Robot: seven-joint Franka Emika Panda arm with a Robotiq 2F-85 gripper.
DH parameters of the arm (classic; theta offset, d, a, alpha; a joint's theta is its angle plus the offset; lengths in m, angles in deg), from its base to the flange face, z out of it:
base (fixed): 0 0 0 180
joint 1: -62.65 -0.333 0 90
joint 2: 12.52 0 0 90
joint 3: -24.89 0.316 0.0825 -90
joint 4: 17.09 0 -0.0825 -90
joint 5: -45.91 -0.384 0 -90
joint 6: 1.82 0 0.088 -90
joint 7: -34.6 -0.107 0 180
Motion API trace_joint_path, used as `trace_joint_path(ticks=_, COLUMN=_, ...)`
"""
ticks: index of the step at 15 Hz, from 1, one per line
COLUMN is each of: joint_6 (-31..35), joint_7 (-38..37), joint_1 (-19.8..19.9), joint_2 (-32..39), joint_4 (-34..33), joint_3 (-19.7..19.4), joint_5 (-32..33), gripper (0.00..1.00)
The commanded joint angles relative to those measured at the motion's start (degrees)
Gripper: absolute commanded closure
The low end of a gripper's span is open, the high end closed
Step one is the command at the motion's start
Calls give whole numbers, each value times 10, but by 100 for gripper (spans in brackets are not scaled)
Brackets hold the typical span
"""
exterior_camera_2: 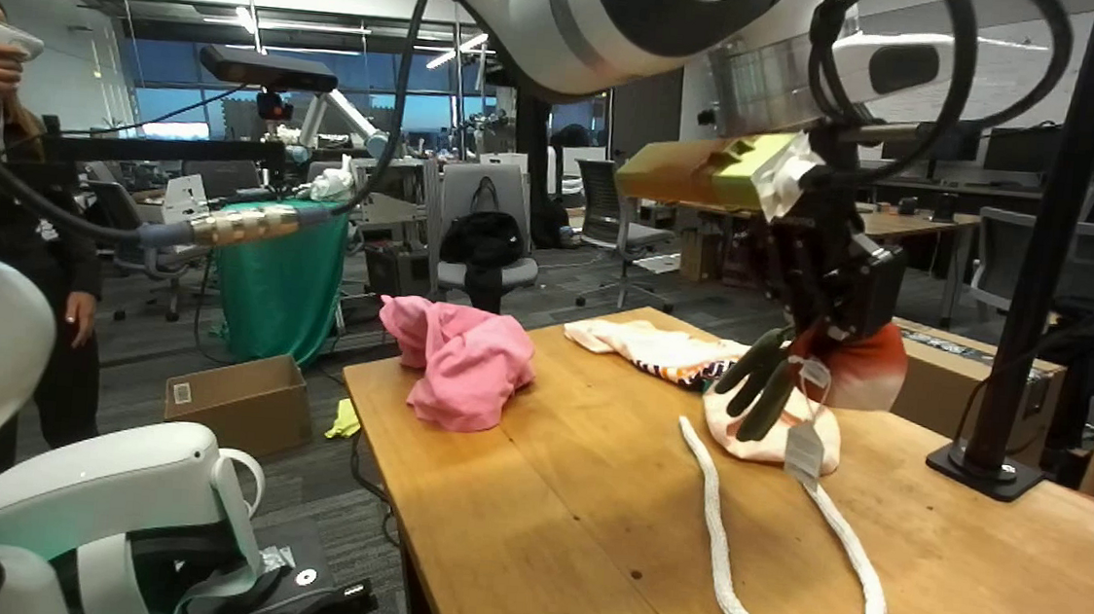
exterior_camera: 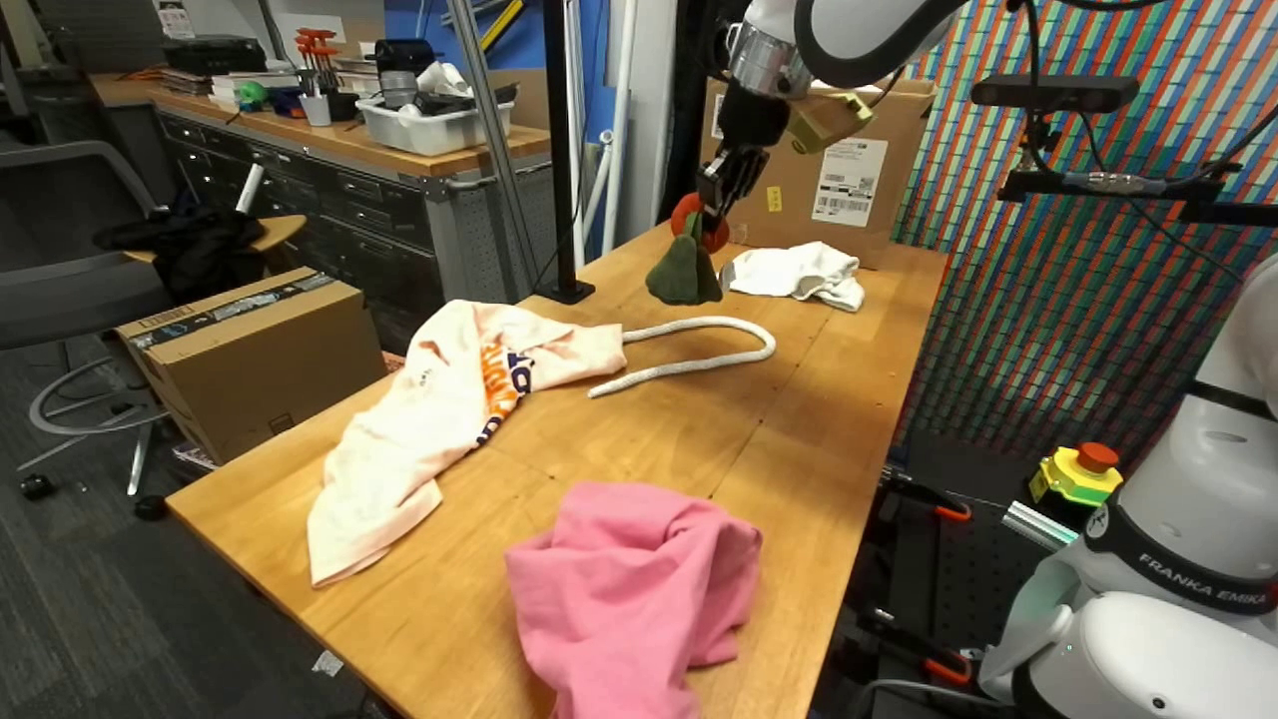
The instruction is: Separate the clothes, rope and plush toy on the table
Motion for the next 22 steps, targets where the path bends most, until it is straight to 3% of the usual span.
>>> trace_joint_path(ticks=1, joint_6=-55, joint_7=-28, joint_1=13, joint_2=33, joint_4=-84, joint_3=3, joint_5=52, gripper=93)
trace_joint_path(ticks=8, joint_6=-100, joint_7=-21, joint_1=17, joint_2=136, joint_4=-240, joint_3=-20, joint_5=104, gripper=93)
trace_joint_path(ticks=16, joint_6=-114, joint_7=17, joint_1=20, joint_2=281, joint_4=-414, joint_3=-58, joint_5=96, gripper=93)
trace_joint_path(ticks=22, joint_6=-128, joint_7=66, joint_1=38, joint_2=384, joint_4=-514, joint_3=-66, joint_5=81, gripper=93)
